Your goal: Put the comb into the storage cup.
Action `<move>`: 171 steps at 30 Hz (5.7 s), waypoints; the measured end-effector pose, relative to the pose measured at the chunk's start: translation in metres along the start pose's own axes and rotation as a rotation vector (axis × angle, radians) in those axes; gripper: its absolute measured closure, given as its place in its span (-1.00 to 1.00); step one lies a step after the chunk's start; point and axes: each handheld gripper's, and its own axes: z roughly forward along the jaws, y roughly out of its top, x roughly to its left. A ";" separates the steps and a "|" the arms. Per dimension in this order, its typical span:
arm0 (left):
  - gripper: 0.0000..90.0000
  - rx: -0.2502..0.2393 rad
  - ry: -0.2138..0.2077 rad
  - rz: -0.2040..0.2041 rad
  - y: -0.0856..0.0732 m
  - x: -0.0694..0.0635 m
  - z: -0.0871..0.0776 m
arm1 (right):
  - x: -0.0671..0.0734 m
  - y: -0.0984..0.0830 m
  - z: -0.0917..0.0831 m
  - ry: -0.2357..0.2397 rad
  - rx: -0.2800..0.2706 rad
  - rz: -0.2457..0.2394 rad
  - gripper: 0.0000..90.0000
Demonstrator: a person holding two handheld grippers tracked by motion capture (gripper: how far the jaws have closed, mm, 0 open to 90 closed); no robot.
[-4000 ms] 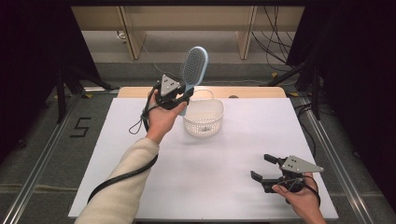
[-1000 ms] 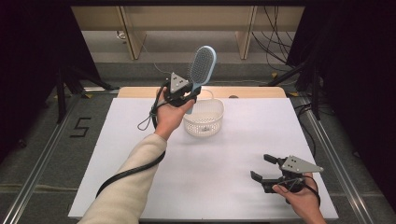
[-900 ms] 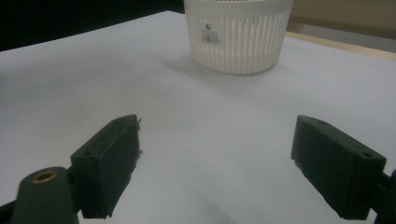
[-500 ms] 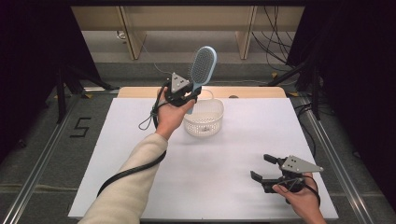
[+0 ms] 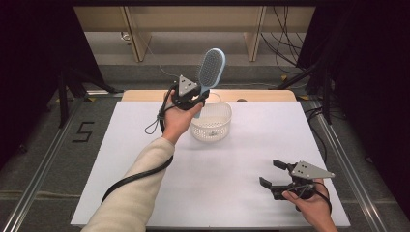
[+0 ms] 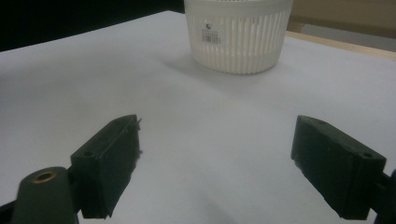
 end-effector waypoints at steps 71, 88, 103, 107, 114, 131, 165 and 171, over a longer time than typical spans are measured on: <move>0.54 0.029 -0.020 0.015 -0.008 -0.008 0.016 | 0.000 0.000 0.000 0.002 -0.003 0.001 -0.64; 0.54 0.034 -0.027 0.018 -0.011 -0.009 0.021 | 0.000 0.000 0.000 0.003 -0.001 -0.004 -0.64; 0.54 0.031 -0.036 0.031 -0.012 -0.010 0.023 | 0.000 0.000 0.000 0.003 -0.002 -0.003 -0.64; 0.54 0.034 -0.038 0.031 -0.013 -0.010 0.024 | 0.000 0.000 0.000 0.003 -0.002 -0.002 -0.64; 0.54 0.034 -0.038 0.032 -0.014 -0.010 0.024 | 0.000 0.000 0.000 0.003 -0.002 -0.003 -0.64; 0.54 0.037 -0.040 0.032 -0.016 -0.011 0.026 | 0.000 0.000 0.000 0.003 -0.003 -0.002 -0.64; 0.54 0.050 -0.038 0.031 -0.024 -0.010 0.029 | 0.000 0.000 0.000 0.007 -0.001 -0.003 -0.64; 0.54 0.052 -0.038 0.031 -0.024 -0.010 0.029 | 0.000 0.000 0.000 0.007 0.001 -0.005 -0.64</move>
